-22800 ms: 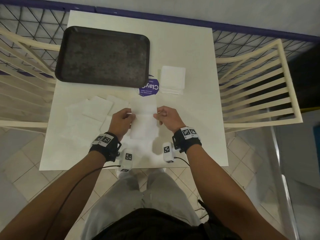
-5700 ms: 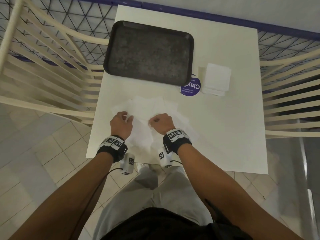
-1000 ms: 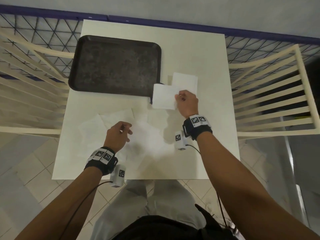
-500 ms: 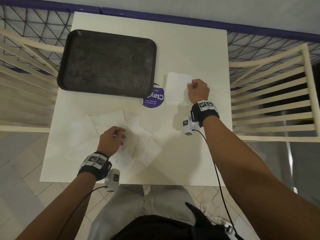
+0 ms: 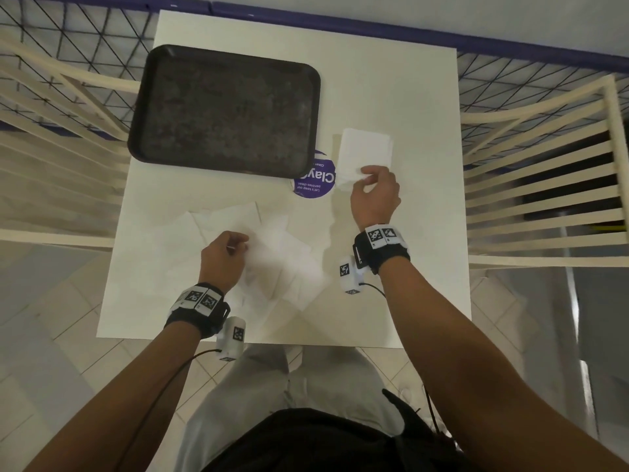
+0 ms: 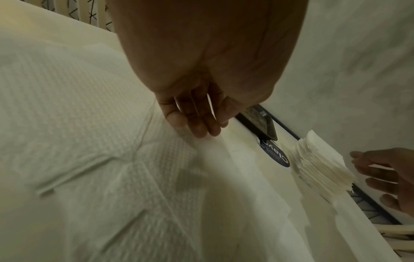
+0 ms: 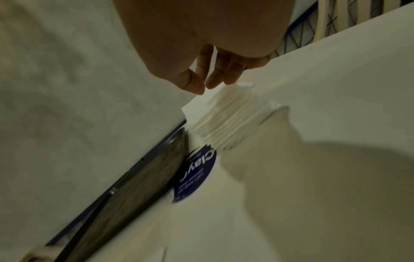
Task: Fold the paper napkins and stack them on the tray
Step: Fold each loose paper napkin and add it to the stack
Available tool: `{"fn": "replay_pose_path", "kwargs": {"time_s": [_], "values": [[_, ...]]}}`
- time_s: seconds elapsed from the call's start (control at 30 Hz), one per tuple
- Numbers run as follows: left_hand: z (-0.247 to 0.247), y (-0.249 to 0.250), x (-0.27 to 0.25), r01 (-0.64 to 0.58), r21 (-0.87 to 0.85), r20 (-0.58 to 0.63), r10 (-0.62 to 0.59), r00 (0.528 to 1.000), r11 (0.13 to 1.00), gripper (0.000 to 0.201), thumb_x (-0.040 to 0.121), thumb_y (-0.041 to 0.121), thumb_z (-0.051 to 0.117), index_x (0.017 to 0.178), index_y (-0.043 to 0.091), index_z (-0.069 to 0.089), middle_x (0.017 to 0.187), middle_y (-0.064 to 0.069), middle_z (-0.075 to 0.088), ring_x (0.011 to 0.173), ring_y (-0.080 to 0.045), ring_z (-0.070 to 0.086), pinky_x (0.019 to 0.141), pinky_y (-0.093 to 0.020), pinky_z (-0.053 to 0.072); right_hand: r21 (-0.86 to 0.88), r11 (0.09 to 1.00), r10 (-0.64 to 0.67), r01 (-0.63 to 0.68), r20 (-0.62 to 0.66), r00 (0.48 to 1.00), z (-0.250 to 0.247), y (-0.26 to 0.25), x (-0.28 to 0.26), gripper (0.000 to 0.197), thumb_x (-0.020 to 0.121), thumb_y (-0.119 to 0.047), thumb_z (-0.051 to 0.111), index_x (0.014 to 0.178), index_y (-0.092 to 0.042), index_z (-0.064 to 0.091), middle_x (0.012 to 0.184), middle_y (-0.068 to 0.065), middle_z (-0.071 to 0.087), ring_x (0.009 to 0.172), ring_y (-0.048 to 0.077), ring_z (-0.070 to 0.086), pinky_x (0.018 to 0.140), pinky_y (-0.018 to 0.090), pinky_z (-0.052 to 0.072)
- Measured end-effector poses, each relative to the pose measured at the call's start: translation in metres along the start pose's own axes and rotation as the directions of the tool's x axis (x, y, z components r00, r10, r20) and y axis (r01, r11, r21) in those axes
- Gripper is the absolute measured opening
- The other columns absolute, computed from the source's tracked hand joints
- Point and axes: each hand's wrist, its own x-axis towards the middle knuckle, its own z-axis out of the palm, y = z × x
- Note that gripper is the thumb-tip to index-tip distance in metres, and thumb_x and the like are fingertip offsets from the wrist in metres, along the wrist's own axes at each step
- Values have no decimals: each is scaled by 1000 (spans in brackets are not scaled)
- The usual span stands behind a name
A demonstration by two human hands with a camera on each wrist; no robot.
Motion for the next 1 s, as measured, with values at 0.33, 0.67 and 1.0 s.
{"fn": "replay_pose_path", "kwargs": {"time_s": [0.33, 0.67, 1.0], "values": [[-42, -53, -6, -28, 186, -138, 54, 989, 982, 22, 94, 13, 66, 115, 18, 70, 123, -9, 58, 106, -29, 57, 91, -38, 49, 84, 986, -163, 143, 312, 936, 62, -23, -112, 26, 83, -11, 58, 87, -36, 64, 81, -17, 62, 83, 15, 61, 86, 47, 51], [-68, -90, -12, -106, 396, -66, 144, 987, 912, 33, 87, 15, 77, 120, 14, 75, 123, -12, 62, 110, -37, 53, 91, -52, 51, -13, 977, -154, 212, 647, 746, 109, -36, -167, 30, 84, -17, 71, 114, -19, 71, 110, 1, 66, 101, 19, 63, 94, 42, 52], [-68, -91, -14, -158, 361, -93, 204, 974, 919, 4, 88, 11, 76, 88, 14, 78, 102, -9, 68, 93, -34, 58, 72, -46, 53, -114, 949, -139, 293, 683, 717, 111, -43, -180, 23, 87, -22, 68, 110, -26, 72, 120, 4, 54, 114, 24, 51, 101, 38, 43]]}}
